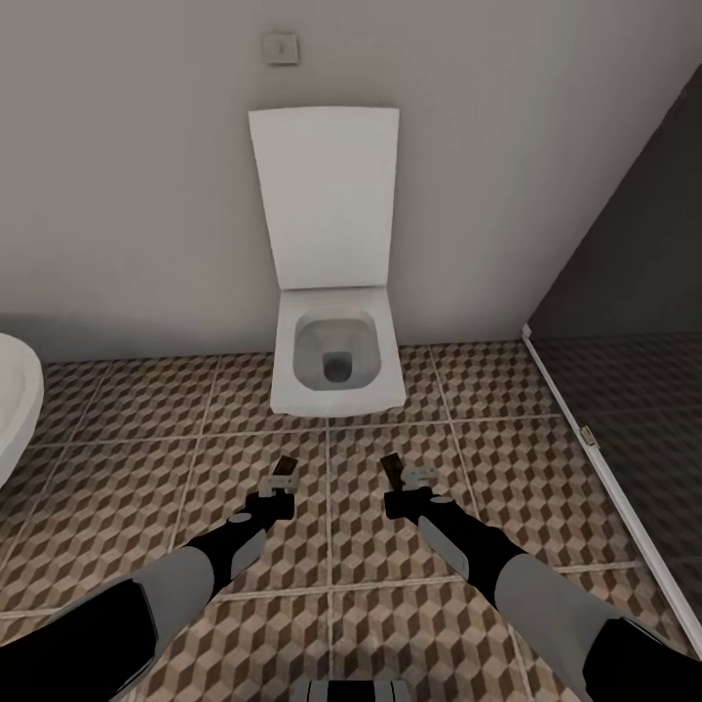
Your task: Take the four mousetraps from the cabinet in the bathroom and place them on the bathroom floor. Make sure all four end up on the same floor surface, and ensure that at least two of them are either under or directly next to the same bathroom sink.
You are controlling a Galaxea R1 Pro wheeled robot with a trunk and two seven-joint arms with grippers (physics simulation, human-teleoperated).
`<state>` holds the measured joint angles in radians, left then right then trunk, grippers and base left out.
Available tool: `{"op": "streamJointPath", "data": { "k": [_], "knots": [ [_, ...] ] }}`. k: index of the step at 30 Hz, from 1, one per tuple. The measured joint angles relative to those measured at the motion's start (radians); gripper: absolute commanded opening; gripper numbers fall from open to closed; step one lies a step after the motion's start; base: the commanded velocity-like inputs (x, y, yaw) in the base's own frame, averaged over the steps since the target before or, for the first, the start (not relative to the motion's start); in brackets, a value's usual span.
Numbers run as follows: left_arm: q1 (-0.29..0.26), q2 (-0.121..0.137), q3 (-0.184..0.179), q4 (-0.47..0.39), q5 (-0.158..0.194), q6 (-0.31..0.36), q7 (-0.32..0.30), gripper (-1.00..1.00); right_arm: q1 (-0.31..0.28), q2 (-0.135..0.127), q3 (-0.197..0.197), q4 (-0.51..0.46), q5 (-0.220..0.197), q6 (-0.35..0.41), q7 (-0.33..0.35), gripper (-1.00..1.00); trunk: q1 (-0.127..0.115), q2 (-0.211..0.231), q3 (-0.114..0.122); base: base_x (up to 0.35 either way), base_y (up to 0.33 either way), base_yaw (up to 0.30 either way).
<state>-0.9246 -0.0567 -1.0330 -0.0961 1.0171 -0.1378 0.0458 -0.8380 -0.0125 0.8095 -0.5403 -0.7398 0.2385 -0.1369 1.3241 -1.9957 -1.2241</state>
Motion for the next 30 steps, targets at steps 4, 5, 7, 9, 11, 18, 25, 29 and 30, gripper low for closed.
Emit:
{"op": "streamJointPath", "data": {
  "k": [4,5,7,9,11,18,25,29,30],
  "knots": [
    [0.000,0.000,0.000,0.000,0.000,0.000,0.000,-1.00,0.000,0.000,0.000,0.000,0.000,0.000,0.000,-1.00,0.000,0.000,0.000,0.000,0.000,0.000],
    [0.000,0.000,0.000,0.000,0.000,0.000,-0.001,-1.00,0.000,0.000,0.000,0.000,0.000,0.000,0.000,-1.00,0.000,0.000,0.000,0.000,0.000,0.000],
    [0.000,0.000,0.000,0.000,0.000,0.000,-0.001,-1.00,0.000,0.000,0.000,0.000,0.000,0.000,0.000,-1.00,0.008,-0.014,-0.006,0.000,0.000,0.000],
    [0.000,0.000,0.000,0.000,0.000,0.000,-0.001,-1.00,0.000,0.000,0.000,0.000,0.000,0.000,0.000,-1.00,0.015,-0.028,-0.012,0.000,0.000,0.000],
    [0.000,0.000,0.000,0.000,0.000,0.000,-0.001,-1.00,0.000,0.000,0.000,0.000,0.000,0.000,0.000,-1.00,0.023,-0.042,-0.019,0.000,0.000,0.000],
    [0.000,0.000,0.000,0.000,0.000,0.000,-0.001,-1.00,0.000,0.000,0.000,0.000,0.000,0.000,0.000,-1.00,0.050,-0.091,-0.050,0.000,0.000,0.000],
    [0.000,0.000,0.000,0.000,0.000,0.000,-0.001,-1.00,0.000,0.000,0.000,0.000,0.000,0.000,0.000,-1.00,0.077,-0.140,-0.082,0.000,0.000,0.000],
    [0.000,0.000,-0.001,0.000,0.000,0.000,-0.001,-1.00,0.000,0.000,0.000,0.000,0.000,0.000,0.000,-1.00,0.092,-0.168,-0.100,0.000,0.000,0.000],
    [0.000,0.000,-0.001,0.000,0.000,0.000,-0.001,-1.00,0.000,0.000,0.000,0.000,0.000,0.000,0.000,-1.00,0.096,-0.175,-0.104,0.000,0.000,0.000]
  ]
}}
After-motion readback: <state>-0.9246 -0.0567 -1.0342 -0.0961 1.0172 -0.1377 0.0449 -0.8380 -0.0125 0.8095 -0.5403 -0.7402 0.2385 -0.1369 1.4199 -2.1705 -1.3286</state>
